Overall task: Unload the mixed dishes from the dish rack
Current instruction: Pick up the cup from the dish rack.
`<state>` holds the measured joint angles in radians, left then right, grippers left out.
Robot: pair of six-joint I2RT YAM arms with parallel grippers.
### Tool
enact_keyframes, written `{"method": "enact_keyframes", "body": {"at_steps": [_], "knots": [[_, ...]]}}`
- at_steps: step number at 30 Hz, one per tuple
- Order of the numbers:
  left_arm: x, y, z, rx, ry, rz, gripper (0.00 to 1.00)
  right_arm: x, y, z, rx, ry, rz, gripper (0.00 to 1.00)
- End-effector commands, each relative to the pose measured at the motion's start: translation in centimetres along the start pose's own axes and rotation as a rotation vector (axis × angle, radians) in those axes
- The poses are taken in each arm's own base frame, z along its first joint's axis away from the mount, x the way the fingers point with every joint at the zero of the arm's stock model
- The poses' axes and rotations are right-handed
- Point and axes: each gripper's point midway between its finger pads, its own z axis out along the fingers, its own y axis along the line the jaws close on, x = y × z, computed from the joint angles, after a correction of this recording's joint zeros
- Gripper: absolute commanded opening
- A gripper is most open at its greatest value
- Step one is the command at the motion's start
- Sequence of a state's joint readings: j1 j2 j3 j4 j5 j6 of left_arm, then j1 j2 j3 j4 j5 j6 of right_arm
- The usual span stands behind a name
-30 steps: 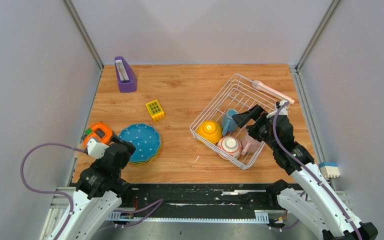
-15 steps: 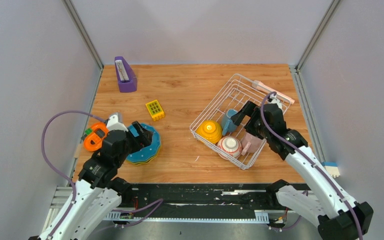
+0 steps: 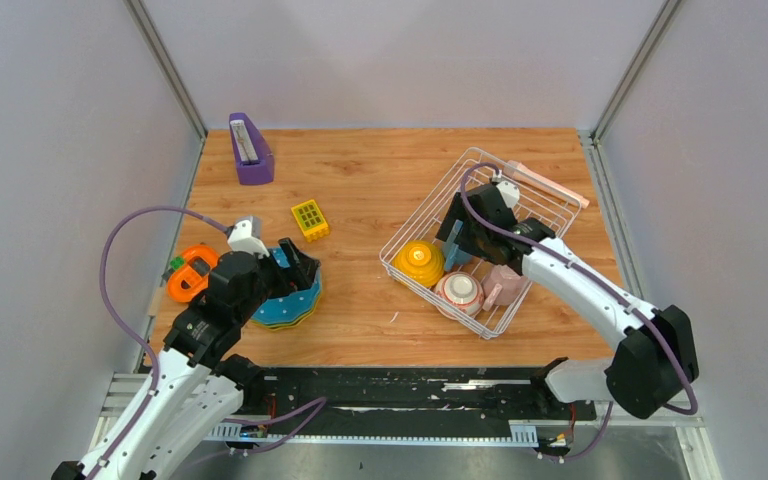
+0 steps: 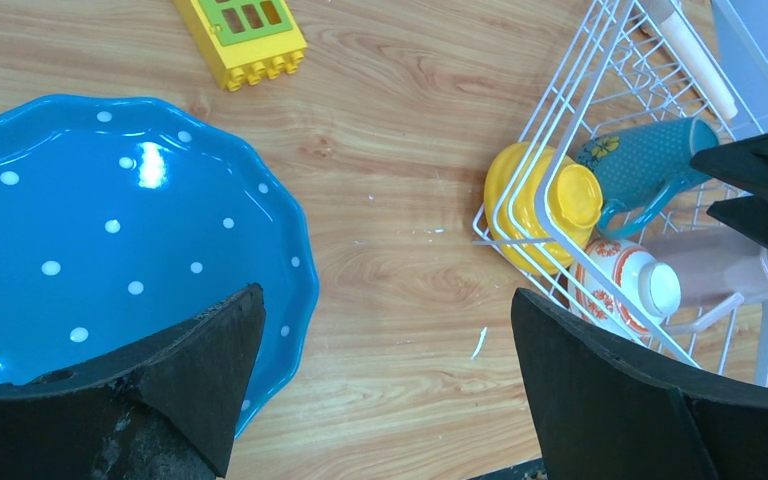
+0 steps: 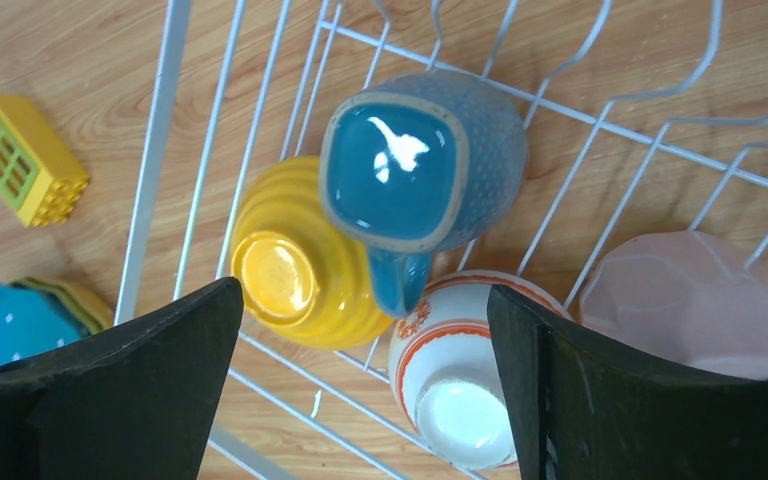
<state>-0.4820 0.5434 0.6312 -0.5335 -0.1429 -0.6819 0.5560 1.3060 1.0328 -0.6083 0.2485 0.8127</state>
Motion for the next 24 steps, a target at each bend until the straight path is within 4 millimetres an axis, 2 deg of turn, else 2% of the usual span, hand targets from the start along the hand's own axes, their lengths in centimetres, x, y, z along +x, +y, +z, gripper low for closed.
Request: {"method": "enact_keyframes", "body": {"at_steps": [1, 10, 24], "knots": [[-0.8, -0.7, 0.1, 0.035, -0.031, 0.019, 1.0, -2.8, 0.2, 0.7, 0.085, -0.098, 0.023, 0.95], [-0.3, -0.8, 0.3, 0.048, -0.017, 0.026, 1.0, -2.9, -0.1, 4.2, 0.199, -0.084, 0.006, 0.97], [-0.2, -0.6, 0.3, 0.041, -0.015, 0.019, 1.0, -1.8, -2.3, 6.7, 0.314, -0.061, -0.001, 0.95]]}}
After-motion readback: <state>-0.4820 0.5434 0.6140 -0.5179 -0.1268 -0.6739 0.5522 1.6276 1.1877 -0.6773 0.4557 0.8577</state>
